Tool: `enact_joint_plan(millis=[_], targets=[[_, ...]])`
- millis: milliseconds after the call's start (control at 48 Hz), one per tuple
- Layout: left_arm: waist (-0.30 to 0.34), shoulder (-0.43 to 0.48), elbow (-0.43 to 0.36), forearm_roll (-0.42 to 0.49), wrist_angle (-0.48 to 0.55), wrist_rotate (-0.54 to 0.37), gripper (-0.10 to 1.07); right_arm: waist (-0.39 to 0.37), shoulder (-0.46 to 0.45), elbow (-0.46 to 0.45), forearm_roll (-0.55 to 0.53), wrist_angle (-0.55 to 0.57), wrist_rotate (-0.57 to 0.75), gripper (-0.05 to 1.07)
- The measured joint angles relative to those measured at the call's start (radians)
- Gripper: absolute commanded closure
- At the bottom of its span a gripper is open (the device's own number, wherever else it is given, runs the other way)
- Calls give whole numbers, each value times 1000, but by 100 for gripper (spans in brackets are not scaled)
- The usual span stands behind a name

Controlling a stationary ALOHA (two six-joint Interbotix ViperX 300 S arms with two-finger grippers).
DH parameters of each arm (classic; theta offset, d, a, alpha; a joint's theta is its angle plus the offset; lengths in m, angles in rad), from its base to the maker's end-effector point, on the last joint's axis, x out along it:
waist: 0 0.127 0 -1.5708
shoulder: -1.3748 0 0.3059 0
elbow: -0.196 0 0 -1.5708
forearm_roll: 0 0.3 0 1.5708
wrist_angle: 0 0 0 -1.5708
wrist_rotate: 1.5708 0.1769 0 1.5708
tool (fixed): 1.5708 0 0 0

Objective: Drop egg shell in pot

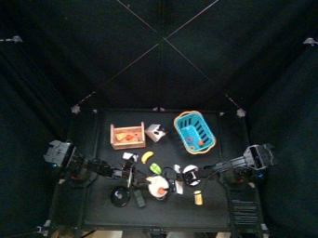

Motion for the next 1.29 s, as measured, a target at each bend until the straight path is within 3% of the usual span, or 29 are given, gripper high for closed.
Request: enact_joint_plan(millis=[646, 812, 958, 1292], targets=[[12, -38, 28, 0, 0, -2, 39, 12, 66, -52, 23, 17, 5, 2], [32, -64, 69, 0, 0, -3, 39, 20, 126, -109, 106, 112, 3, 2], [49, -103, 109, -5, -2, -2, 39, 29, 158, -167, 170, 265, -2, 3], [60, -204, 176, -8, 0, -2, 39, 72, 206, -261, 173, 403, -5, 3]])
